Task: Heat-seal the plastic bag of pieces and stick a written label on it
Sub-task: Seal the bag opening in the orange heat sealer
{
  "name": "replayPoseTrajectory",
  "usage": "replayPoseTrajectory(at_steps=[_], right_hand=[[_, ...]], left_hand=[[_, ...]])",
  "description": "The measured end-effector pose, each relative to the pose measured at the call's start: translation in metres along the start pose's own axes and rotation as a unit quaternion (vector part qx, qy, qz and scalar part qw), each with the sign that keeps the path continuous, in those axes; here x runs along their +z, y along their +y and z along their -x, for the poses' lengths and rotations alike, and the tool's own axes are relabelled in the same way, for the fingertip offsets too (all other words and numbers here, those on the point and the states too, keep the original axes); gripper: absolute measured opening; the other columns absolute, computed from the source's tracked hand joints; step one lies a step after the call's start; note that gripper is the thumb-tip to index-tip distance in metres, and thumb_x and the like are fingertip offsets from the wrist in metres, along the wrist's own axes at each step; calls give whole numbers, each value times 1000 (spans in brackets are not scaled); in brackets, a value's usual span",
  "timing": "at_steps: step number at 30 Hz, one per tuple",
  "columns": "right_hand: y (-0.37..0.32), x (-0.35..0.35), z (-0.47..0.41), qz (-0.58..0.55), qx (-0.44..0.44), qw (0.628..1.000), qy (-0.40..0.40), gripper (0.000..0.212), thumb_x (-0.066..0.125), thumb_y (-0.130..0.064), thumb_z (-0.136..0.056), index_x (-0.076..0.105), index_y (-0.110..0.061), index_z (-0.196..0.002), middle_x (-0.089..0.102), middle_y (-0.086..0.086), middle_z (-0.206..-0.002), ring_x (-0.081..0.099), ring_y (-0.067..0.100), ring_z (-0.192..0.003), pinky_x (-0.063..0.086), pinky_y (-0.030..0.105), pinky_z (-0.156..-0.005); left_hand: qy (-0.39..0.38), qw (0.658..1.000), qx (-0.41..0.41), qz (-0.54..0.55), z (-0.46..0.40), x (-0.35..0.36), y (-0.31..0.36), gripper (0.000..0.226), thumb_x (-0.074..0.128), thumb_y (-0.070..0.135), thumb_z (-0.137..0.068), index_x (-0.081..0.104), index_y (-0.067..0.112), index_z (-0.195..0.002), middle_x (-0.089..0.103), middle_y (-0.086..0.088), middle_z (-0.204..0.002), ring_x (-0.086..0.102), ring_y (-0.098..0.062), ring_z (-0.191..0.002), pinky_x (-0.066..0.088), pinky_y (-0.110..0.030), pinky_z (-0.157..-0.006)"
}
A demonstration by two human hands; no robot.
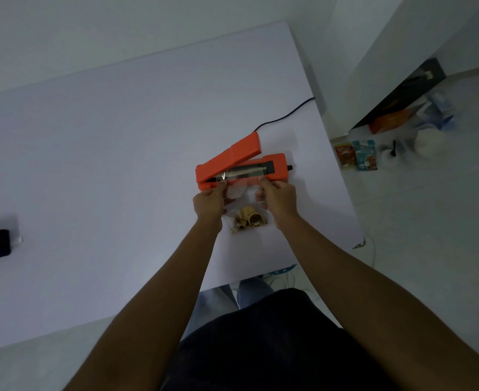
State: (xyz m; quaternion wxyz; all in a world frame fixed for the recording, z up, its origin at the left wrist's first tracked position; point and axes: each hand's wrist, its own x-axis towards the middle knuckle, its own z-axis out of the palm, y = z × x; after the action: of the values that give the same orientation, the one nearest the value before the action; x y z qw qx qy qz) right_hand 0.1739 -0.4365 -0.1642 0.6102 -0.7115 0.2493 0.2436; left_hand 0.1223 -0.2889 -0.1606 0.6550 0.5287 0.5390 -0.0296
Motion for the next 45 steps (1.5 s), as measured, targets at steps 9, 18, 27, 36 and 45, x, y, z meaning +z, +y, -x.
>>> replayPoseTrajectory(at_steps=[9,18,27,36,45], right_hand=[[-2,-4,2,17,-3,1000,9,21,73,-33,-87,72,-13,-82,74,6,-75,69,12,-65,48,24,-59],[-7,-12,0,73,-58,990,103,43,58,-42,-96,54,-11,-67,55,2,-63,49,13,-58,41,28,-58],[-102,-16,34,17,-293,956,8,40,63,-37,-96,44,-18,-66,41,-12,-59,39,0,-53,38,15,-55],[-106,-12,38,84,-349,932,-51,32,74,-22,-88,49,-12,-70,42,-9,-61,37,5,-57,39,19,-59],[-71,-32,9,77,-258,963,18,33,72,-27,-88,48,-16,-68,45,-8,-61,40,7,-57,40,22,-58]], left_hand=[[12,1000,-1,-9,0,2,2,15,70,28,-89,66,16,-81,75,-6,-84,75,-29,-83,61,-49,-80],[19,1000,-4,-22,4,2,7,19,73,32,-85,67,14,-81,76,-12,-90,74,-33,-85,60,-53,-78],[19,999,-5,-26,8,2,9,20,73,33,-85,68,13,-84,76,-11,-90,74,-33,-86,60,-53,-77],[24,999,-9,-24,9,3,12,18,73,30,-85,68,16,-76,76,-13,-88,75,-32,-83,61,-53,-78],[27,1000,-1,-15,13,3,13,21,73,33,-85,67,15,-74,75,-13,-87,73,-36,-87,59,-51,-76]])
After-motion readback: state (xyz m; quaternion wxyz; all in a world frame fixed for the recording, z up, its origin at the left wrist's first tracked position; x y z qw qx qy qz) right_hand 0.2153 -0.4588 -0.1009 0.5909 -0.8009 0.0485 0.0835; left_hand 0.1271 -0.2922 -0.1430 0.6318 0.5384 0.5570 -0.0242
